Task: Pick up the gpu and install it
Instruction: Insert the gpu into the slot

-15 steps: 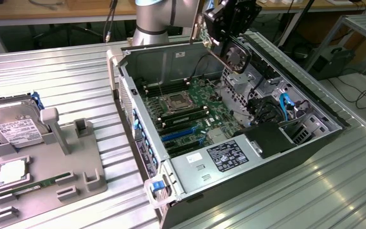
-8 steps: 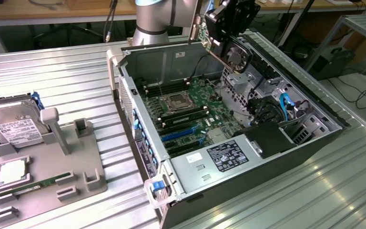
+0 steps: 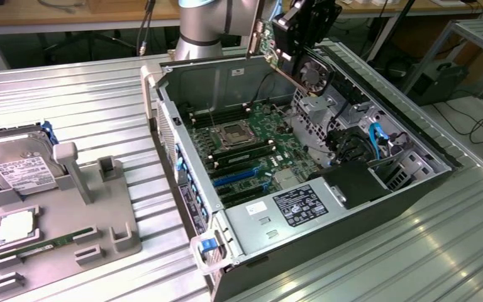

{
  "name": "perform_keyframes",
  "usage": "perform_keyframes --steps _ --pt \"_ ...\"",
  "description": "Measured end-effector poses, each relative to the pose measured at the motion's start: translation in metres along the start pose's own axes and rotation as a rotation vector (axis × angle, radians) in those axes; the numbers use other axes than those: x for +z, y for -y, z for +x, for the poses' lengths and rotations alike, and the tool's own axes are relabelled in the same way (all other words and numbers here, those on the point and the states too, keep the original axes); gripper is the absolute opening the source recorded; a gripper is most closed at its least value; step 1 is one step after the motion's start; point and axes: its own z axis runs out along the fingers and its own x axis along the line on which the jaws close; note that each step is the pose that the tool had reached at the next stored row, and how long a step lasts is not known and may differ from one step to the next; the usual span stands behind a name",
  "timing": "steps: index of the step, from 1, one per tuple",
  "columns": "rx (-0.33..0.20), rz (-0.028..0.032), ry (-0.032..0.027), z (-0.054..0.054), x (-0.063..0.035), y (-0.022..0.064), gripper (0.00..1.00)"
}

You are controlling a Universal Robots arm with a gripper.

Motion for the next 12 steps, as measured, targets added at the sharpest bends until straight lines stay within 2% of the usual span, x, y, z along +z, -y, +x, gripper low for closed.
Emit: perform_keyframes --steps 12 --pt "-0.091 -0.0018 -0.0005 0.0000 0.0000 0.0000 0.28"
